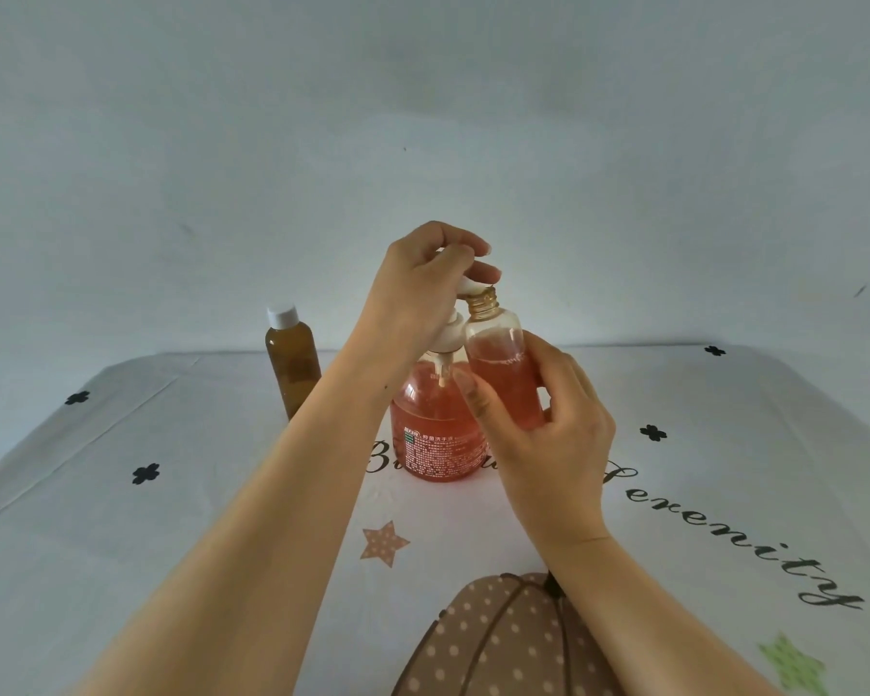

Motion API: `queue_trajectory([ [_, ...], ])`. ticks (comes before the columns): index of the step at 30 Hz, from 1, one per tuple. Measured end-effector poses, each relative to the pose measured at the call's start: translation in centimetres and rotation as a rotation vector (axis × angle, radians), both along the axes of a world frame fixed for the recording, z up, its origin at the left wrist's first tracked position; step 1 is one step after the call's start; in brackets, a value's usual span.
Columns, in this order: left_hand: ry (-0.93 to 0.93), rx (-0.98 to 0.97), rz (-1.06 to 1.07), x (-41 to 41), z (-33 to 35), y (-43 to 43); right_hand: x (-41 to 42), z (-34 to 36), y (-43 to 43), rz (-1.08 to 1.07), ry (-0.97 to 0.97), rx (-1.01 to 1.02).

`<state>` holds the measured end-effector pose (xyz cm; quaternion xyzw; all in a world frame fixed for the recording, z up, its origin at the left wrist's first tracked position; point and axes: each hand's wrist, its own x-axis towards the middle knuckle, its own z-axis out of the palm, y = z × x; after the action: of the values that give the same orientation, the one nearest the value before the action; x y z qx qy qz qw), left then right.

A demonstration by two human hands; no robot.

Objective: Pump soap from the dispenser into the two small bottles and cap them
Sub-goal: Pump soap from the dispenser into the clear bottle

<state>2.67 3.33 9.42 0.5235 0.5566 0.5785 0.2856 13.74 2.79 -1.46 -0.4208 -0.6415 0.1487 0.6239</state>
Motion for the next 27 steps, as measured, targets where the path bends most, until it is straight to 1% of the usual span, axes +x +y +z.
queue_trajectory([
  [5, 0.023, 0.006, -0.029, 0.0, -0.1, 0.0, 0.0, 0.0, 0.0, 0.014, -0.005, -0.017],
  [9, -0.043, 0.004, -0.081, 0.3, 0.0, 0.0, 0.0, 0.0, -0.1, 0.021, 0.000, -0.030],
  [13, 0.039, 0.008, -0.086, 0.2, -0.3, 0.3, 0.0, -0.2, 0.0, 0.008, -0.009, -0.041],
  [18, 0.203, 0.028, -0.057, -0.1, -1.0, 0.4, 0.3, -0.4, 0.0, 0.001, -0.014, -0.051],
  [27, 0.252, -0.005, -0.046, 0.0, -0.9, 0.3, 0.4, -0.5, -0.1, -0.024, -0.043, -0.034],
])
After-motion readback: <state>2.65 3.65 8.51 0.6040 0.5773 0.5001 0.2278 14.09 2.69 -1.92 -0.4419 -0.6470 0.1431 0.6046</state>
